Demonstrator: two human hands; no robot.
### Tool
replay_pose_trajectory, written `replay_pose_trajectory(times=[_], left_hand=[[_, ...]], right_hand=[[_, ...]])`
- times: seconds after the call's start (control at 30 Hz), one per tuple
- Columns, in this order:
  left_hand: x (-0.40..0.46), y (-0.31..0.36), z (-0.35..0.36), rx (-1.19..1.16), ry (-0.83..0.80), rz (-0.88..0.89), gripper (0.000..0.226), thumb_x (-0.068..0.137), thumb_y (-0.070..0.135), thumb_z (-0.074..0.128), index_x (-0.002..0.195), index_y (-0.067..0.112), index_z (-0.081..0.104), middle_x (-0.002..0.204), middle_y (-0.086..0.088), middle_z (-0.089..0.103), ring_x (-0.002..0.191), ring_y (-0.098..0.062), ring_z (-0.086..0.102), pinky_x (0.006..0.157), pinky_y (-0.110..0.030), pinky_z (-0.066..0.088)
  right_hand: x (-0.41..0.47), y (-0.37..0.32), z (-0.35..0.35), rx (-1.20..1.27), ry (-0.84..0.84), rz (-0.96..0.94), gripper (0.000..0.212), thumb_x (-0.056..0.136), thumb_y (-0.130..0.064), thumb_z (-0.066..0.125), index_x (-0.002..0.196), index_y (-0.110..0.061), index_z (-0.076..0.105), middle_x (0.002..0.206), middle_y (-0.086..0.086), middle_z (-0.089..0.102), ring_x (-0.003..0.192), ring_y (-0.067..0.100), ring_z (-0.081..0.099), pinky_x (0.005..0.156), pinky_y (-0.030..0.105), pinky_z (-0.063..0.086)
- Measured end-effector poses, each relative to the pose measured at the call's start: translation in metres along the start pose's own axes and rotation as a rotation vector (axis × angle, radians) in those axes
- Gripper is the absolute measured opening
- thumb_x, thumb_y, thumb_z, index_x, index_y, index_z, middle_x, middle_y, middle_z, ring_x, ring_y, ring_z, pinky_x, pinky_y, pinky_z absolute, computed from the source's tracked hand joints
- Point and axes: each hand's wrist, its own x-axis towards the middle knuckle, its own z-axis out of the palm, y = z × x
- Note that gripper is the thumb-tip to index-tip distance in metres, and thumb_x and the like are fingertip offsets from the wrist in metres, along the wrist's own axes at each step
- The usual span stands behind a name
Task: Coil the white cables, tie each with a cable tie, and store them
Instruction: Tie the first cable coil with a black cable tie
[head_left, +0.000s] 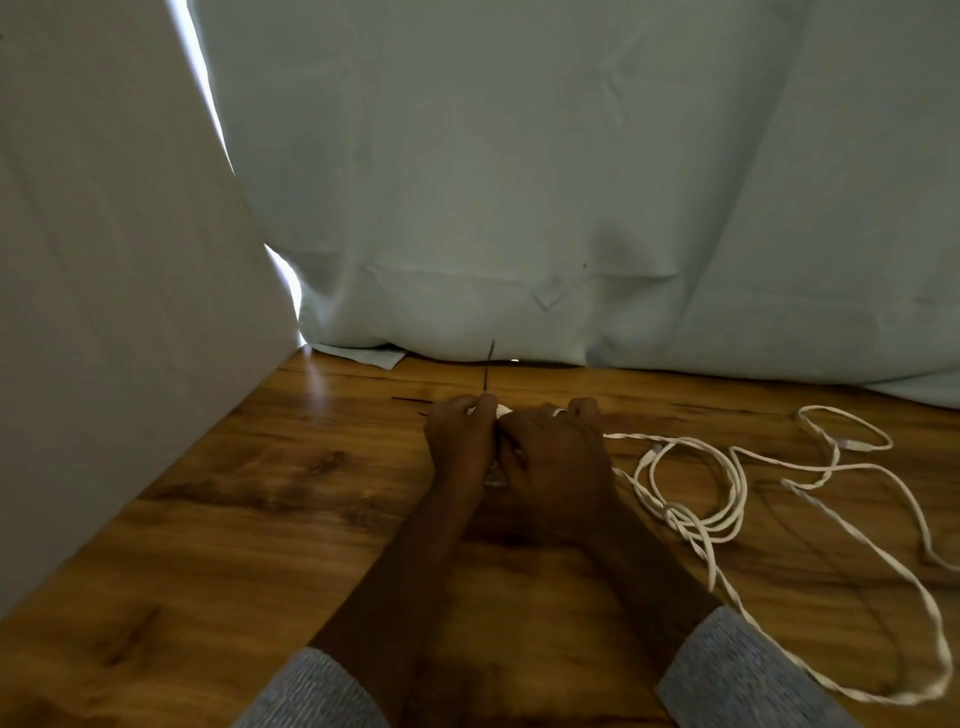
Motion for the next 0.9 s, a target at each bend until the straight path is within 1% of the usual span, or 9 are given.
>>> replay_pose_trajectory(times=[0.1,0.2,0.33,0.43,0.5,0.57,0.63,0.77,0.9], left_hand=[[0.005,-0.001,-0.006,-0.113,-0.056,-0.087,0.035,0.089,0.013,0.065,0.055,0.022,0.062,0.059,-0.001,0.060,0.061,-0.022,0.057,0.061,-0.036,0.048],[0.005,0.001,-0.008,-0.163,-0.198,-0.201,0.029,0.091,0.017,0.065,0.062,0.015,0.067,0.061,-0.003,0.063,0.059,-0.019,0.060,0.049,-0.025,0.044],[-0.001,0.005,-0.003,-0.150,-0.404,-0.114,0.029,0.091,0.018,0.065,0.068,0.001,0.067,0.057,-0.006,0.058,0.049,-0.016,0.052,0.048,-0.021,0.036],[-0.005,0.006,-0.001,-0.131,-0.480,-0.040,0.045,0.088,0.029,0.065,0.069,-0.011,0.057,0.062,-0.015,0.049,0.055,-0.022,0.044,0.050,-0.027,0.030],[-0.007,0.006,-0.001,-0.117,-0.528,-0.012,0.047,0.093,0.026,0.064,0.070,-0.014,0.054,0.062,-0.015,0.047,0.053,-0.021,0.041,0.048,-0.026,0.028],[-0.008,0.007,-0.001,-0.077,-0.555,0.000,0.040,0.096,0.019,0.061,0.062,-0.002,0.058,0.054,-0.008,0.048,0.045,-0.015,0.043,0.045,-0.021,0.029],[-0.009,0.009,-0.001,-0.043,-0.579,0.015,0.040,0.097,0.017,0.060,0.058,0.009,0.056,0.047,0.002,0.045,0.039,-0.008,0.040,0.043,-0.019,0.030],[-0.010,0.008,0.000,-0.061,-0.601,-0.023,0.036,0.096,0.019,0.062,0.063,0.008,0.056,0.050,-0.003,0.034,0.038,-0.011,0.032,0.043,-0.019,0.026],[-0.010,0.008,-0.001,-0.105,-0.594,-0.084,0.033,0.096,0.018,0.063,0.064,0.011,0.057,0.056,-0.006,0.035,0.040,-0.013,0.035,0.044,-0.021,0.025]], right_hand=[[0.002,0.004,-0.010,0.354,0.053,0.138,0.025,0.092,-0.038,0.057,0.103,-0.019,0.068,0.099,-0.005,0.069,0.085,0.012,0.061,0.077,0.035,0.040],[0.008,0.005,-0.018,0.748,0.213,0.503,0.025,0.095,-0.034,0.058,0.106,-0.015,0.070,0.100,-0.005,0.070,0.087,0.009,0.064,0.073,0.022,0.049],[0.011,0.018,-0.005,1.020,-0.012,0.947,0.014,0.094,-0.022,0.067,0.105,-0.018,0.074,0.093,-0.003,0.076,0.090,0.013,0.072,0.081,0.033,0.058],[0.009,0.023,-0.002,1.077,-0.079,0.939,0.013,0.094,-0.023,0.068,0.093,-0.015,0.078,0.086,0.002,0.078,0.086,0.018,0.075,0.081,0.037,0.060],[0.011,0.023,-0.006,1.146,-0.059,0.957,0.015,0.094,-0.021,0.069,0.091,-0.009,0.078,0.079,0.004,0.077,0.075,0.016,0.073,0.072,0.034,0.059],[0.012,0.023,-0.008,1.163,-0.002,1.000,0.016,0.093,-0.019,0.070,0.089,-0.006,0.077,0.070,0.000,0.073,0.063,0.009,0.067,0.062,0.027,0.053],[0.012,0.026,-0.007,1.137,0.082,1.083,0.014,0.091,-0.023,0.073,0.089,-0.010,0.078,0.072,-0.001,0.074,0.064,0.008,0.067,0.062,0.026,0.051],[0.009,0.039,-0.006,1.108,0.280,1.193,0.012,0.088,-0.025,0.077,0.087,-0.012,0.079,0.074,0.004,0.075,0.064,0.011,0.064,0.065,0.030,0.051],[0.011,0.038,-0.013,1.134,0.351,0.990,0.009,0.088,-0.017,0.076,0.095,-0.012,0.079,0.077,-0.007,0.073,0.070,0.003,0.066,0.068,0.025,0.052]])
